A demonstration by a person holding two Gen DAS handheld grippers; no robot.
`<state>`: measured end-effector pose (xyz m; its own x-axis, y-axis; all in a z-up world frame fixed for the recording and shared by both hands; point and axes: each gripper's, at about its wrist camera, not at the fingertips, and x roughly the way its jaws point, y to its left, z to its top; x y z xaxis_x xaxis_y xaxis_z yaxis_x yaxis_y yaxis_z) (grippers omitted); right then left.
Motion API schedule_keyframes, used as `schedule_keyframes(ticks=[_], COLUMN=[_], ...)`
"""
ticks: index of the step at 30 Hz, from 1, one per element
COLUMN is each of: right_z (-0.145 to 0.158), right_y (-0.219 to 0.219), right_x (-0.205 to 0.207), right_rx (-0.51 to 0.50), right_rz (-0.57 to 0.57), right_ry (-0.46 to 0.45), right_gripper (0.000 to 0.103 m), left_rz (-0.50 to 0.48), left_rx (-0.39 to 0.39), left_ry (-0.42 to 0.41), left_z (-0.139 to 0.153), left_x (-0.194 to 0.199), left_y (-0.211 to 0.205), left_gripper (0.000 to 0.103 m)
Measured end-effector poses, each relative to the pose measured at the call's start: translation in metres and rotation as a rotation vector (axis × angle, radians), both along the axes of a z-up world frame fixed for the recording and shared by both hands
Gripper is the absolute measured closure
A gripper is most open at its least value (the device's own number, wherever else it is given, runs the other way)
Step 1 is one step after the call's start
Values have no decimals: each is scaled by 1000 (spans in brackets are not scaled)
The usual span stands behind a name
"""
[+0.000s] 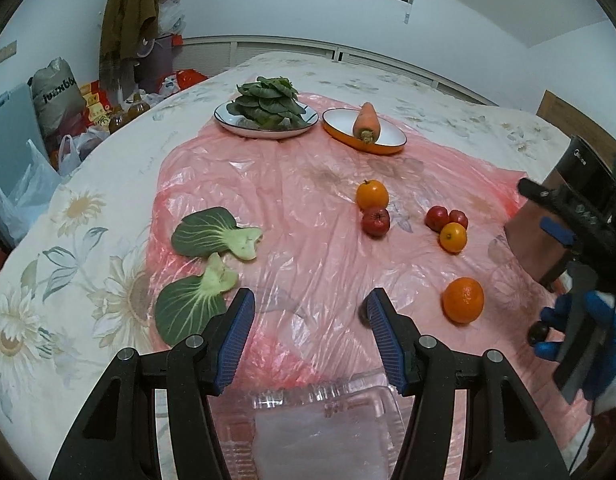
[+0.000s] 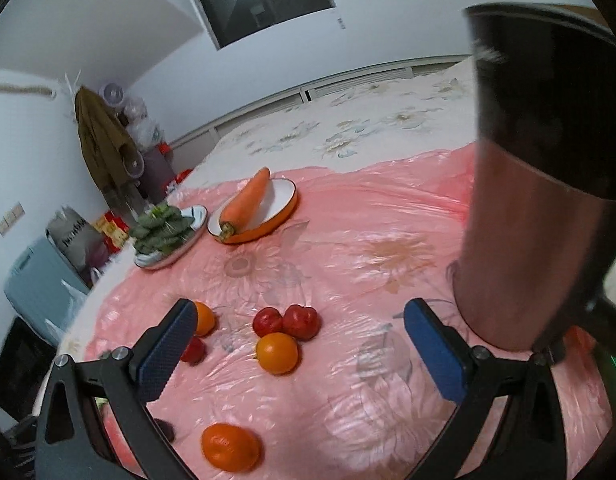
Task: Organize fruits
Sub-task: 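Reach the left tool to the dark plum while the right tool approaches another plum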
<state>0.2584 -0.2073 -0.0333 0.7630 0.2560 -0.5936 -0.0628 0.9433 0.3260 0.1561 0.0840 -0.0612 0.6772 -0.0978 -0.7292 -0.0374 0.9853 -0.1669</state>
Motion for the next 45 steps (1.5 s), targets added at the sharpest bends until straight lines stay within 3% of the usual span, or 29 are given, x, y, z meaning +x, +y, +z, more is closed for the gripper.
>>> schedule_keyframes(ticks=[8,19,25,29,34,45], right_z=[-26,-10,5,5,-7,-35], right_y=[15,20,14,9,4,-1], right_x=[19,15,-3,-24,-54,-86], right_rx=[-30,-25,-40,-85,-158,-179], right_rz=[40,75,85,99,122,168], right_ry=[44,14,2,43,95,163], right_gripper=[0,0,0,0,0,0], left_rz=[-36,-38,-47,-54,-68,-111], left_rx=[15,19,21,12,6,19], left_ry=[12,11,12,22,34,63], left_z=[-8,-2,1,-1,-4,-17], left_x=[1,-3,-4,-2,0,11], left_y=[-13,-15,-21,-25,-31,-51], left_gripper=[50,50,50,50,50,50])
